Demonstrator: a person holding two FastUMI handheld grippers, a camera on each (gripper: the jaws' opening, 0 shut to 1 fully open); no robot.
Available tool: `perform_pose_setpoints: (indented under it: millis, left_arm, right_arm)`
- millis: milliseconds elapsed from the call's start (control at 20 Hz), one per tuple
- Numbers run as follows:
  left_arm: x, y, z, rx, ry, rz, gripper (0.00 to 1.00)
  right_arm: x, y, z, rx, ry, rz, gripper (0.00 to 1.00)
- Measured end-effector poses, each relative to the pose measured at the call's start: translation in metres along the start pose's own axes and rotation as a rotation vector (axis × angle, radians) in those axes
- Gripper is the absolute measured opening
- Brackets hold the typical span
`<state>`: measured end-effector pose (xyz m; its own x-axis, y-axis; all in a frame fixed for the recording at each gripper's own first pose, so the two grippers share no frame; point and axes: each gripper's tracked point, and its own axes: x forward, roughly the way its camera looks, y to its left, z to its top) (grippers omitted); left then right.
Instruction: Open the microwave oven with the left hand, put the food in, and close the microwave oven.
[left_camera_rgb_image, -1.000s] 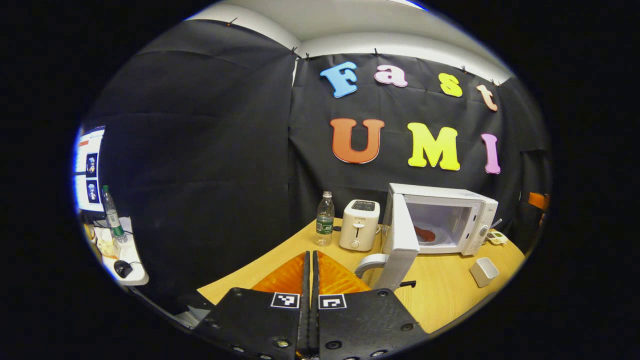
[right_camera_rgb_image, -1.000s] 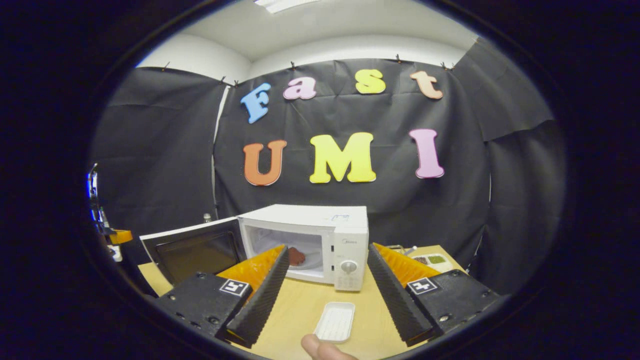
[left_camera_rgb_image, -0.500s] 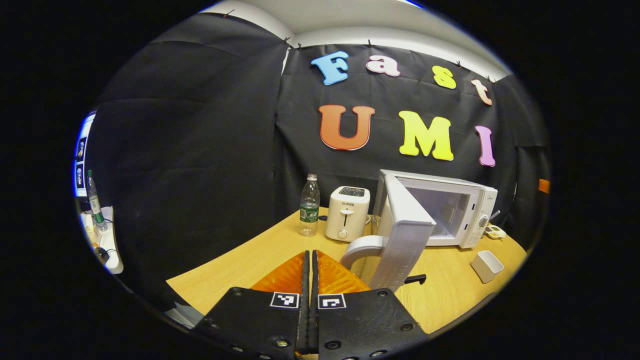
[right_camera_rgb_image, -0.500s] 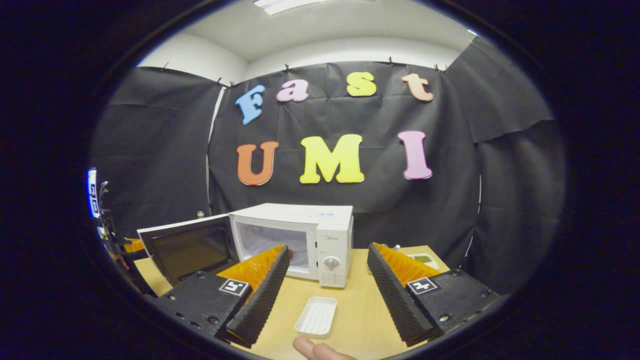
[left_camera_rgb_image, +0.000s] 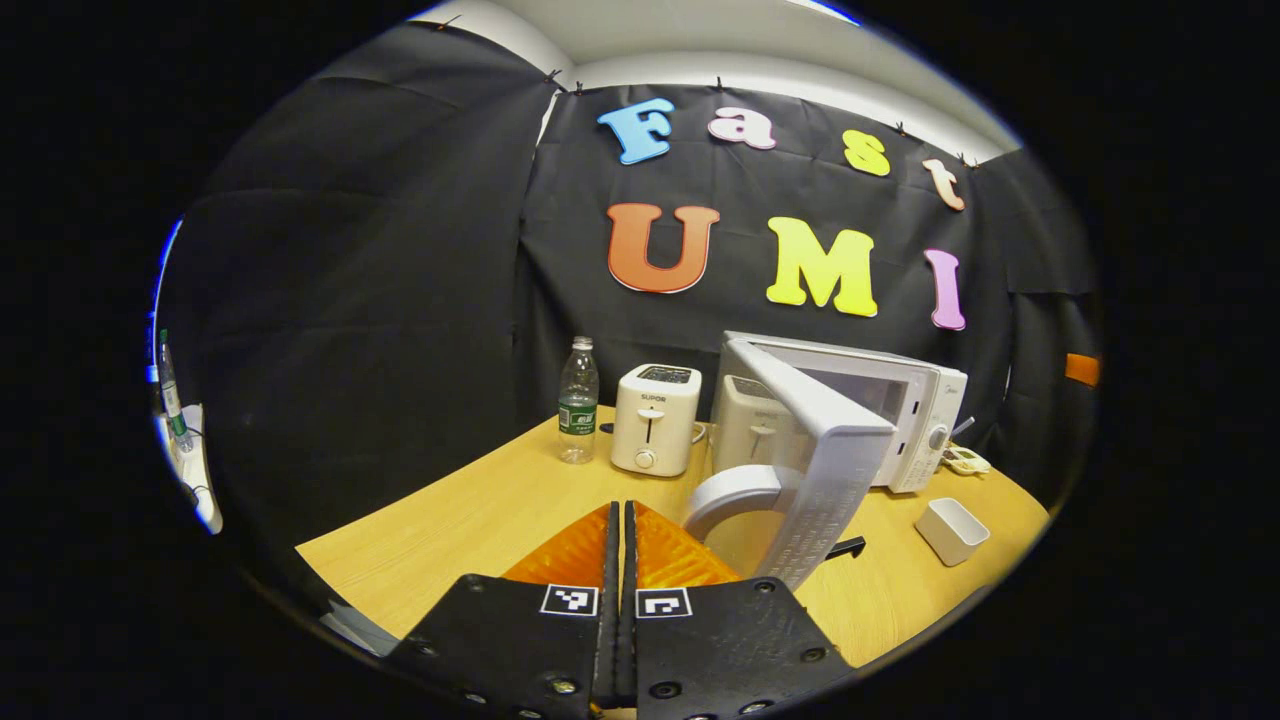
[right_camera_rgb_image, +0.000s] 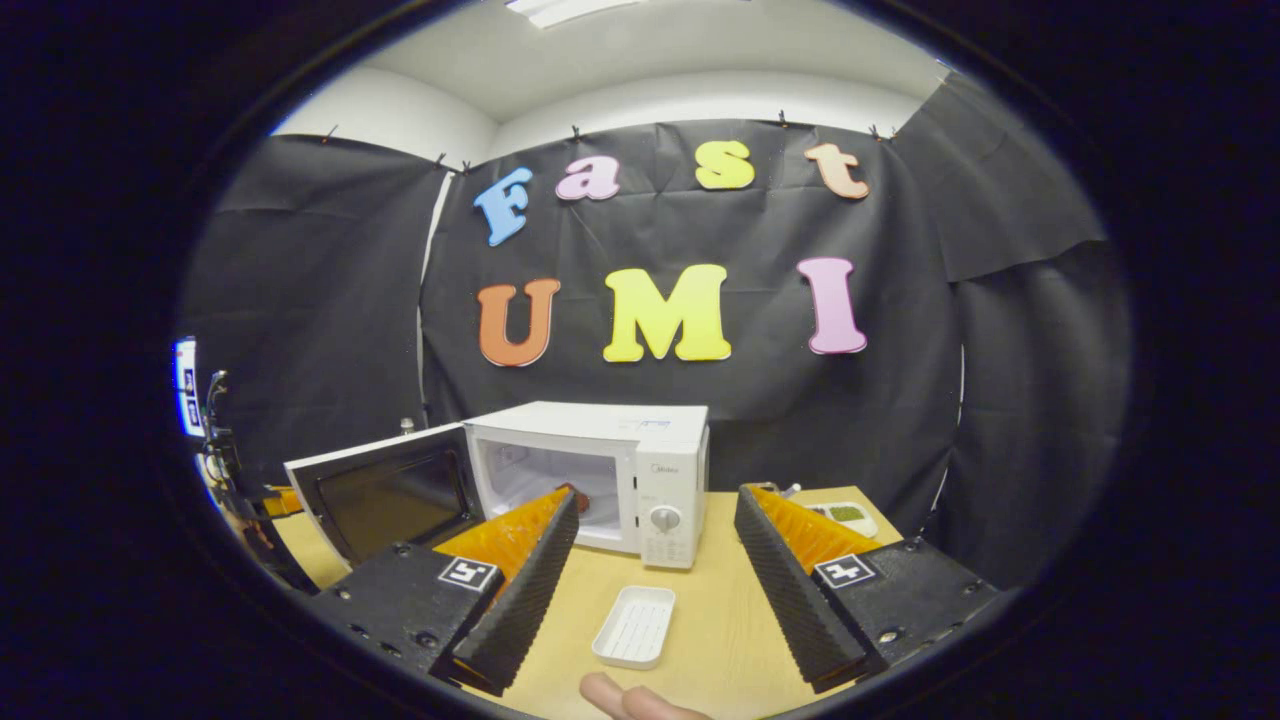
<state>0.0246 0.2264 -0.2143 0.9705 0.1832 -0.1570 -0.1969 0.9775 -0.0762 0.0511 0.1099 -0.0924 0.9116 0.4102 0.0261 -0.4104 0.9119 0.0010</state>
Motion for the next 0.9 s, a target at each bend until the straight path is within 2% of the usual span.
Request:
perform_pose_setpoints:
  millis: [500,900]
  left_arm:
    - [0.007,-0.09,-0.012,0.081,0.012,-0.202,0.0]
    - [0.033,-0.183,-0.01,0.087,-0.021,-0.437,0.0]
  right_arm:
    - [-0.009,-0.014,-0.006,0.019,-0.004,-0.002,1.0]
    - [-0.018,-0.036,-0.008,0.038,-0.012,-0.025,1.0]
